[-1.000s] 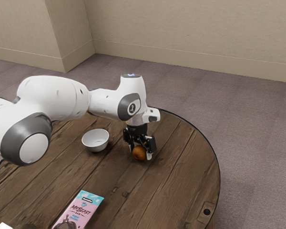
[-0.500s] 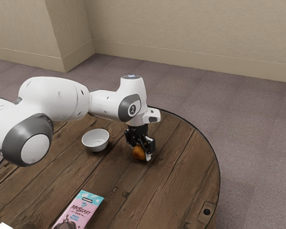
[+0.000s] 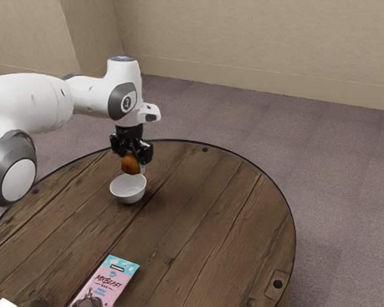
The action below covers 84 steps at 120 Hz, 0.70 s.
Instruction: Place the pear in the bowl.
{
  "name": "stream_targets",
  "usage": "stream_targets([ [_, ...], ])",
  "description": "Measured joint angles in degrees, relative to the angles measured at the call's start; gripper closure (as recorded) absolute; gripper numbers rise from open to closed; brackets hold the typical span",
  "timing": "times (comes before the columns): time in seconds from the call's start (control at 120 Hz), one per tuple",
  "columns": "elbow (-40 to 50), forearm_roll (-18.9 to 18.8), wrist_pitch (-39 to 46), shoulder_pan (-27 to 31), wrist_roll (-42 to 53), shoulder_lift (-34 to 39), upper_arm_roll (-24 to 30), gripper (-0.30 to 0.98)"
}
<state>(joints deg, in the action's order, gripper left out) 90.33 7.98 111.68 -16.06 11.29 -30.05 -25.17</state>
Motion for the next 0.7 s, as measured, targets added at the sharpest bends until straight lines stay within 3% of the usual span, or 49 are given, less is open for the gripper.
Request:
stream_targets([
  [0.275, 0.72, 0.28, -0.25, 0.29, -0.24, -1.7, -1.28, 0.33],
  [0.558, 0.56, 0.77, -0.04, 0.32, -0.04, -1.93, -1.36, 0.1],
  [0.7, -3.2, -2.09, -5.74, 0.02, 0.09, 6.86, 0.66, 0.05],
])
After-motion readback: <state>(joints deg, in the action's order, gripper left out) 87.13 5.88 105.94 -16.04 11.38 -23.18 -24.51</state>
